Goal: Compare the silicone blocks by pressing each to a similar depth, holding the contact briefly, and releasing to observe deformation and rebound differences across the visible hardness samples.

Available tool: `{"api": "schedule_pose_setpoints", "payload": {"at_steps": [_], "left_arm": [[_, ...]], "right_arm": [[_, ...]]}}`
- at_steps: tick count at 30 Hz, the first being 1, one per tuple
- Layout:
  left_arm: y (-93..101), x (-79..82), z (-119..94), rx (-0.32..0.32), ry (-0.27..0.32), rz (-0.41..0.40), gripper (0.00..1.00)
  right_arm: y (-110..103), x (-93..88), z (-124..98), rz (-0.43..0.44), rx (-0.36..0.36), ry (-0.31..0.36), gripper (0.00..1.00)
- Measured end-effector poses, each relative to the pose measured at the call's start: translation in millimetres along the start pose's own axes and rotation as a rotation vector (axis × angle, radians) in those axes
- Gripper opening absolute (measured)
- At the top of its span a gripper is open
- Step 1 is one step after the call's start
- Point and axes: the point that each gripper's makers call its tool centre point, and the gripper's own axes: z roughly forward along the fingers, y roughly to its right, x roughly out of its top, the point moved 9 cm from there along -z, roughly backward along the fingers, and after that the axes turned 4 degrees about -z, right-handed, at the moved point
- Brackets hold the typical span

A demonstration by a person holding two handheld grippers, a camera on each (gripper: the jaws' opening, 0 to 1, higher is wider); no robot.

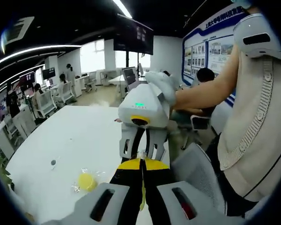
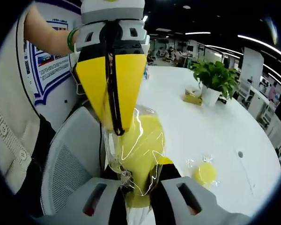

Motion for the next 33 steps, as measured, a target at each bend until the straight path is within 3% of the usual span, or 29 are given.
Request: {"api": "schedule_pose_setpoints", "payload": {"at_steps": [12, 17, 25, 33], "left_arm": [[3.3, -0.1, 0.5, 0.016, -0.003, -0.005, 0.00], [5.7, -0.8, -0.2, 0.023, -0.001, -0.008, 0.00], [8.1, -1.9, -1.5, 0.031, -0.001, -0.017, 0.00], [9.1, -1.6, -2.8, 0.036, 0.000, -0.018, 0.00]], "right_arm": [[-2.2, -1.7, -1.4, 0.033, -0.011, -0.019, 0.11], [-6.8, -2.8, -1.7, 0.109, 0.043, -0.038, 0.13], [-5.1, -2.9, -0.8, 0.040, 0.031, -0.030, 0.16], [-6.8, -2.7, -0.9, 0.076, 0.063, -0.025, 0.19]]}}
